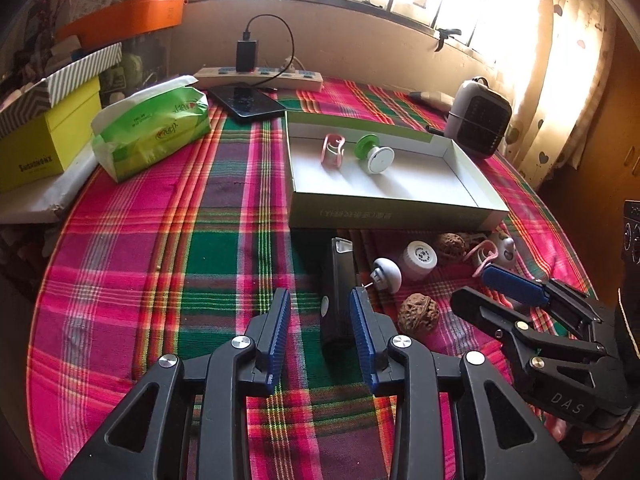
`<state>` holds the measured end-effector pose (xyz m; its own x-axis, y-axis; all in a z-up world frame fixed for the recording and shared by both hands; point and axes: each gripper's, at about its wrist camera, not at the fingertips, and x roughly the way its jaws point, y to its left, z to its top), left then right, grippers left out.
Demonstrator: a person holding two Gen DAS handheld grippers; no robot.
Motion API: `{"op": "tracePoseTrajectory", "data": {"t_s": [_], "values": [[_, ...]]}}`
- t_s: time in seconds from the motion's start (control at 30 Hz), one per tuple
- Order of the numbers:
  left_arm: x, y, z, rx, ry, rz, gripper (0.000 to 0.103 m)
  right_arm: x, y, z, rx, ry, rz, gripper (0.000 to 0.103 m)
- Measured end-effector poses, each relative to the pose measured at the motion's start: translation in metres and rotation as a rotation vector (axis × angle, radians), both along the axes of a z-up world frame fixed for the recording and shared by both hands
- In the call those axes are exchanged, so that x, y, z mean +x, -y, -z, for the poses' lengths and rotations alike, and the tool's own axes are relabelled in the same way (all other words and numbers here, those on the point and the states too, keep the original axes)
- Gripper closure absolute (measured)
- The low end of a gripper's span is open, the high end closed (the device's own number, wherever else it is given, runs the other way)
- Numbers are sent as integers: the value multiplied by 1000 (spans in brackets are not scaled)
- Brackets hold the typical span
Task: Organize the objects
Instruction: 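Withdraw both tools from the box back toward the remaining objects, then move the left tool onto the black rectangular case while the right tool reaches the walnut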
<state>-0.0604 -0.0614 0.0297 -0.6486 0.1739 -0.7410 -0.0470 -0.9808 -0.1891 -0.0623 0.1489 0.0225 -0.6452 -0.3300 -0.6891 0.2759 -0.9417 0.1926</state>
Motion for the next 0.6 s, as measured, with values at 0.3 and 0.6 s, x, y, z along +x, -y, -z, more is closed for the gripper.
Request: {"op": "tracePoseTrajectory", "data": {"t_s": [0.3, 0.6], "values": [[0, 0, 4, 10, 9, 12, 72, -3, 17, 8, 6, 22, -56, 49], [-2, -2, 6, 10, 16, 34, 71, -5, 36, 18, 71, 46, -109, 49]]}}
